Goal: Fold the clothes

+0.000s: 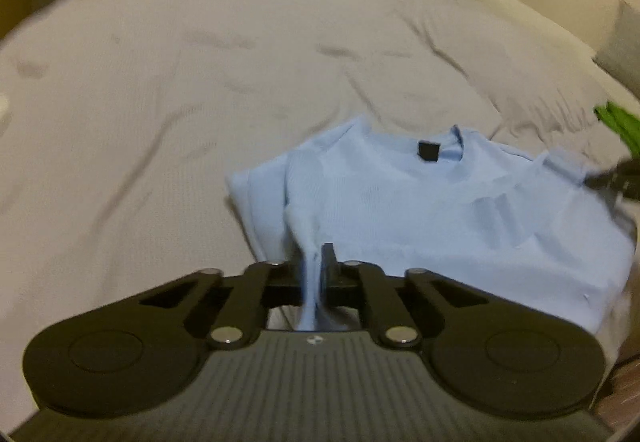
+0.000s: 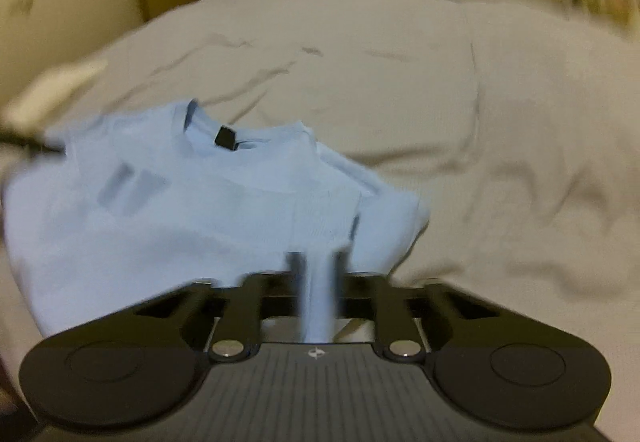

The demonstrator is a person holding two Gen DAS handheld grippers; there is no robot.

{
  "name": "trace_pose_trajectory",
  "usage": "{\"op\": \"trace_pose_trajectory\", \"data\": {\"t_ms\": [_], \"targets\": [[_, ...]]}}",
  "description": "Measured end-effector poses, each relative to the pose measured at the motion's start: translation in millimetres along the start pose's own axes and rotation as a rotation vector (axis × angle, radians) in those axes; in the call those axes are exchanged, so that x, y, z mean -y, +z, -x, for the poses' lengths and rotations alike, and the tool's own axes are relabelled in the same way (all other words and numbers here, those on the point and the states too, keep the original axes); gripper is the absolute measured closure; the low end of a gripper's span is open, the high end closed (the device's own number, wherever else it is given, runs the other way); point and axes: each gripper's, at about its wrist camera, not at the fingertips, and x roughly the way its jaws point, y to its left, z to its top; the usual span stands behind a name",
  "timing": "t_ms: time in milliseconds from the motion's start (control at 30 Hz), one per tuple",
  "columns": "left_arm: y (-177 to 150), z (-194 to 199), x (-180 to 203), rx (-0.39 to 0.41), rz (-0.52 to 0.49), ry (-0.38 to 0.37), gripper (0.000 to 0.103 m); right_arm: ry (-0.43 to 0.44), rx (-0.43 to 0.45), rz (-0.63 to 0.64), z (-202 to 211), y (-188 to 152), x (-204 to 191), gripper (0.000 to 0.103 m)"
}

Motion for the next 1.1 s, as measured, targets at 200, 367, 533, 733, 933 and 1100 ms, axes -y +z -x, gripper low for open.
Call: {"op": "trace_pose_trajectory", "data": {"t_ms": [200,367,533,733,933,1100], "targets": [[28,15,17,0.189,-0.173,0.118,0.098,-0.157,0.239,0.148,49,17,-20,0.103],[58,-33,3,0.160,-0.154,0.111,0.097,-0.242,0.264,0.084,20,36,8,0.103],[46,-106,-7,-0.033,-0.136,0.133,0.092,-0.244,0.159,0.019,-34,32,25,0.103],[29,-72,-37,-0.007,0.027,0.133,0.068,-0.253,0.187,-0.030,-4,13,15,0.089],[-10,33,-43,0.059,0.155,0.145,0.074,-0.261,0.215,-0.079,25,-6,6,0.060],[-66,76,-24,0.037,0.364,0.008,0.074,-0.260,0.217,0.091,53,-41,-50,0.049]]}}
